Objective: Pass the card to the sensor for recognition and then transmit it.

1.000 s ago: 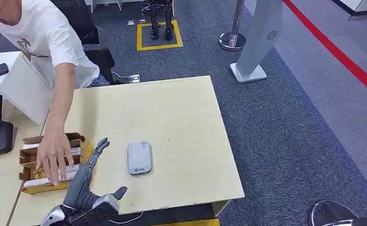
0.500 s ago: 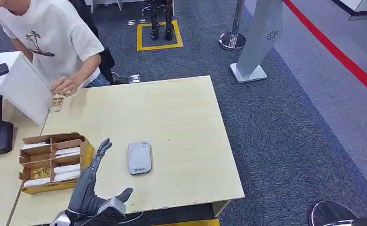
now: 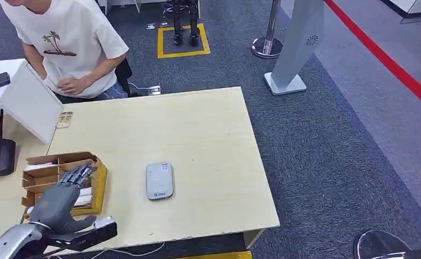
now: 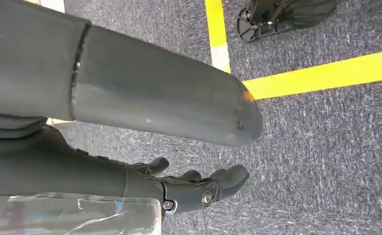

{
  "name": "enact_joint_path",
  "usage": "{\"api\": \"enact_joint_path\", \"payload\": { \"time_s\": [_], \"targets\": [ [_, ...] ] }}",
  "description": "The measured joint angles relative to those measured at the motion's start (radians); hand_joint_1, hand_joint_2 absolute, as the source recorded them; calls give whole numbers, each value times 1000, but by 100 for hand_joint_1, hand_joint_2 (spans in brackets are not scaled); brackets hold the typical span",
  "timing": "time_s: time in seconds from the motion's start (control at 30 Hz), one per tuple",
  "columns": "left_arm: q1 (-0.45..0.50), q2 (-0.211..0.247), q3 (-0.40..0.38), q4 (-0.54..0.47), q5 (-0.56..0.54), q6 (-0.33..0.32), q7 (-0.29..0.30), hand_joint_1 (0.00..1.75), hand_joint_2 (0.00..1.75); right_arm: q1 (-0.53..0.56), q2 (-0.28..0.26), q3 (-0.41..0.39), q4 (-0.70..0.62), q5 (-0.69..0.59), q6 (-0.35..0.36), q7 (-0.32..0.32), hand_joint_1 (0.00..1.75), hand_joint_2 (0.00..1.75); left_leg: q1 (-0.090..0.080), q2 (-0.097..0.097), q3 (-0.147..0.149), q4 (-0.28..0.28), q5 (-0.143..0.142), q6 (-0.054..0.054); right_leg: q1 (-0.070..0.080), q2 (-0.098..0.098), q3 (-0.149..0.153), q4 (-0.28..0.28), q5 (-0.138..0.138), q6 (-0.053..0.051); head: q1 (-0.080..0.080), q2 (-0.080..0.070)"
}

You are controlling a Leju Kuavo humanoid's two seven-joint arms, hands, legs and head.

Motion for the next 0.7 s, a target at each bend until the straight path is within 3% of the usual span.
{"api": "enact_joint_path", "payload": {
  "time_s": [0.1, 0.2, 0.5, 0.6, 0.7],
  "targets": [
    [-61, 69, 0, 15, -7, -46, 0, 0, 175, 0, 0, 0, 0, 3, 0, -6, 0, 175, 0, 0, 0, 0, 0, 0, 0, 0, 0, 0, 0, 0, 0, 0],
    [-88, 107, 0, 21, -7, -57, -2, 0, 175, 0, 0, 0, 0, 3, 1, -7, 0, 175, 0, 0, 0, 0, 0, 0, 0, 0, 0, 0, 0, 0, 0, 0],
    [-171, 156, 0, 61, -2, -96, 6, 0, 175, -2, 0, 0, 0, 12, 2, -9, 0, 175, 0, 1, 0, 0, 0, 0, 0, 0, 0, -1, 0, 0, 0, 0],
    [-188, 168, 0, 74, 51, -107, -5, 0, 175, -2, 0, 0, 0, 18, 4, -7, 0, 175, 0, 0, 0, 0, 0, 0, 0, 0, 0, -1, 0, 0, 0, 0],
    [-188, 169, 0, 83, 171, -104, -7, 0, 175, -3, 0, 2, 1, 25, 10, -10, 0, 175, 0, 1, 0, 0, 0, 0, 0, 1, 0, 0, 0, 0, 0, 0]
  ]
}}
